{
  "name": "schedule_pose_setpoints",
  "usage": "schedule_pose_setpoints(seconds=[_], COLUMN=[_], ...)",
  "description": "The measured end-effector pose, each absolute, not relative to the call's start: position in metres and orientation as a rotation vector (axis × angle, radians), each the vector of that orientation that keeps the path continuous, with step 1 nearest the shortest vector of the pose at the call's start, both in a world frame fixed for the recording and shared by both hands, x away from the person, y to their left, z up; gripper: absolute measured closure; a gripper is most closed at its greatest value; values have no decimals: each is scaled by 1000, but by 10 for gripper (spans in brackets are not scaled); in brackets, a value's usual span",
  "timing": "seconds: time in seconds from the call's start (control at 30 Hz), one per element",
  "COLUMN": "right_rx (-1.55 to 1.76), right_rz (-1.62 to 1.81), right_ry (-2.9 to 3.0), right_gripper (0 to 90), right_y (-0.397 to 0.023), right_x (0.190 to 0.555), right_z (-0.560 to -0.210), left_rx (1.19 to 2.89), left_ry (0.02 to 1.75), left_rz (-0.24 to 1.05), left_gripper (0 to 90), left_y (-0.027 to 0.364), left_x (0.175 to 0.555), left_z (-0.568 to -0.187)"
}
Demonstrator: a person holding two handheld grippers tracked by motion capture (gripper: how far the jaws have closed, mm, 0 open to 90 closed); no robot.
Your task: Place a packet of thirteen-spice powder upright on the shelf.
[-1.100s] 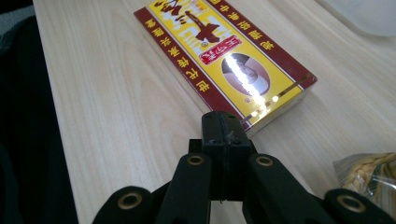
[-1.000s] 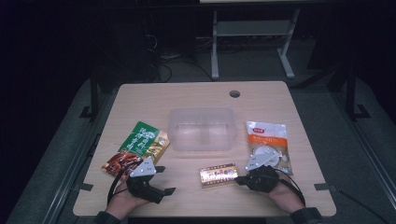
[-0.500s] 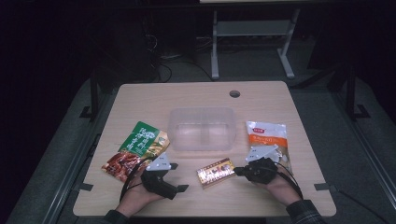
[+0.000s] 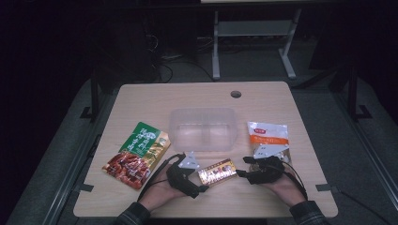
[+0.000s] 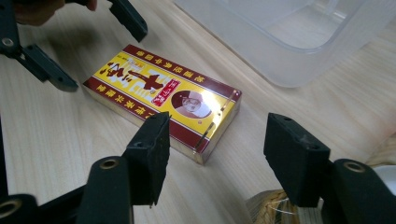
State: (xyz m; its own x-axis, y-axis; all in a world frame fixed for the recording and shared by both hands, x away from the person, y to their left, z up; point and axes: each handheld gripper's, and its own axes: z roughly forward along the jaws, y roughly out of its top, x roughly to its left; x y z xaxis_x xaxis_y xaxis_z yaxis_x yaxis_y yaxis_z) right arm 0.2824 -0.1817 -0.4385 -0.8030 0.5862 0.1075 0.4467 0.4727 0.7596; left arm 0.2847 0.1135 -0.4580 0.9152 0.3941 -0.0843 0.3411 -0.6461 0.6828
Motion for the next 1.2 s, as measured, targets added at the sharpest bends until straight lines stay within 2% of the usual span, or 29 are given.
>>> schedule_pose_setpoints(seconds=[0.37, 0.77, 0.93, 1.2], right_rx=[921, 903, 904, 901], right_rz=[1256, 1258, 1261, 1260], right_ry=[2513, 2486, 2481, 2474], right_gripper=[377, 358, 353, 328], right_y=[-187, -188, -189, -189], right_x=[283, 282, 282, 282], right_z=[-438, -438, -438, -438], left_rx=[2392, 2411, 2397, 2388], left_ry=[497, 474, 475, 475], left_rz=[102, 154, 150, 149], left_gripper=[137, 187, 298, 316], left_y=[94, 94, 96, 98], left_x=[286, 285, 285, 284], left_z=[-466, -466, -465, -465])
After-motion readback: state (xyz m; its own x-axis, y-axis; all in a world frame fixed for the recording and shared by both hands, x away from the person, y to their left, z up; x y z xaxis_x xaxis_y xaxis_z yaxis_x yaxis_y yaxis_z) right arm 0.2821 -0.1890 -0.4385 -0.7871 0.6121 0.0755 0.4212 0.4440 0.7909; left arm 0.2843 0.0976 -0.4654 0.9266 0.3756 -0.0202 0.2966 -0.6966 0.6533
